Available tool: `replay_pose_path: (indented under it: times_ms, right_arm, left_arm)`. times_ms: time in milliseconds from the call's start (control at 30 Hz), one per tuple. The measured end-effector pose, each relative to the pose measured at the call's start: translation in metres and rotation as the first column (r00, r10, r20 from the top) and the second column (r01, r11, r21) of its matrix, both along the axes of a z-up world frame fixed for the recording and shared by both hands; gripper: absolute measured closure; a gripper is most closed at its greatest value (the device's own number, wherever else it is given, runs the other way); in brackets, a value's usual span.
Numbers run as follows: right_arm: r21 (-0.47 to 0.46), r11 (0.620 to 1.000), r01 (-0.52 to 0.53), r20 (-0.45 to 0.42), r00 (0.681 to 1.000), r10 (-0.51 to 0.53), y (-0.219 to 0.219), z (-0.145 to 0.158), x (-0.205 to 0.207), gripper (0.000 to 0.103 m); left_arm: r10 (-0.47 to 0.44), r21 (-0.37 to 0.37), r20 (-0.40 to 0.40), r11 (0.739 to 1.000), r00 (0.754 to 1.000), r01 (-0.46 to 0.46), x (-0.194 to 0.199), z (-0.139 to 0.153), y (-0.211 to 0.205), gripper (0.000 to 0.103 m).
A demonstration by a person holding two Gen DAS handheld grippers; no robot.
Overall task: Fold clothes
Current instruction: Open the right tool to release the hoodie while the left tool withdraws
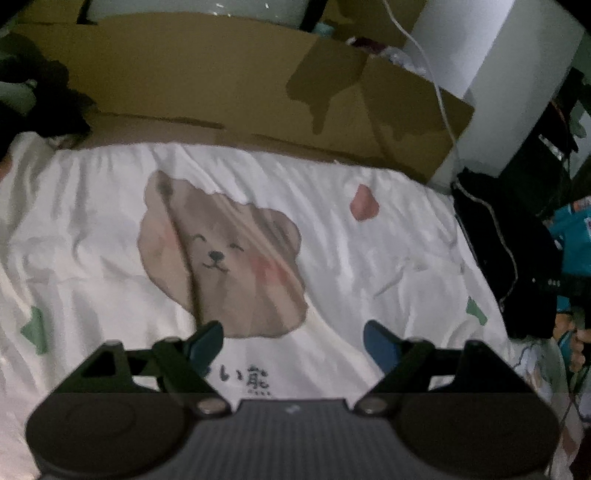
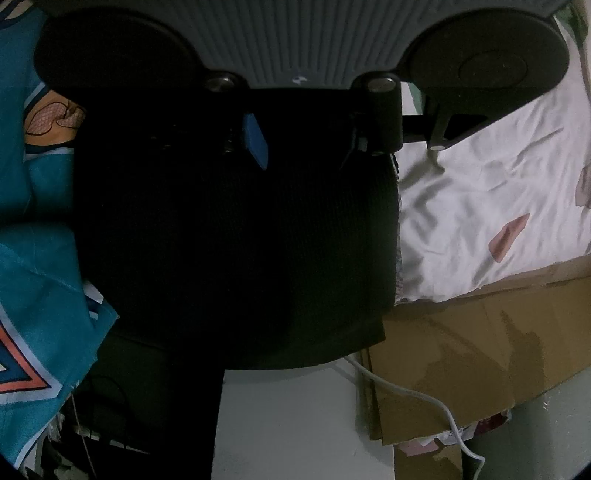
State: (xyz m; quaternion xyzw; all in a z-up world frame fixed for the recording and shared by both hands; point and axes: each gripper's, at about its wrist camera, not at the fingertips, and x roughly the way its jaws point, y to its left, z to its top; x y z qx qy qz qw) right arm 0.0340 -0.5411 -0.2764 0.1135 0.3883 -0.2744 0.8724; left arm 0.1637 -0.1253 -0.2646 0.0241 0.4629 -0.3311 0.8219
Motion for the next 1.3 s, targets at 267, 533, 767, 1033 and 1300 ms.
replay_pose_path:
  times_ms: [267, 533, 767, 1033, 1300]
  right_arm:
    - [0.036, 0.998, 0.045, 0.007, 0.999, -0.045, 0.003, -0.012, -0.021, 0.052]
    - [0.092, 0.988, 0.126, 0.036, 0.991, -0.130, 0.007, -0.009, -0.036, 0.052]
    - [0.190, 0.969, 0.157, 0.032, 0.986, -0.166, 0.013, 0.004, -0.056, 0.052]
    - [0.252, 0.953, 0.166, 0.003, 0.985, -0.172, 0.032, 0.037, -0.079, 0.052]
    - [0.312, 0.938, 0.149, -0.038, 0.989, -0.145, 0.051, 0.099, -0.093, 0.051]
  left_arm:
    - [-0.028, -0.011, -0.045, 1.000, 0.999, 0.028, 0.001, -0.018, -0.017, 0.019]
    - [-0.004, -0.005, -0.060, 1.000, 0.998, 0.004, -0.007, -0.013, -0.006, 0.019]
    - [0.042, -0.007, -0.040, 0.999, 0.998, -0.042, -0.015, 0.010, 0.015, 0.019]
    - [0.098, 0.029, -0.105, 0.995, 0.990, -0.096, -0.027, 0.039, 0.033, 0.018]
    - [0.105, 0.052, -0.114, 0.994, 0.988, -0.100, -0.047, 0.082, 0.039, 0.015]
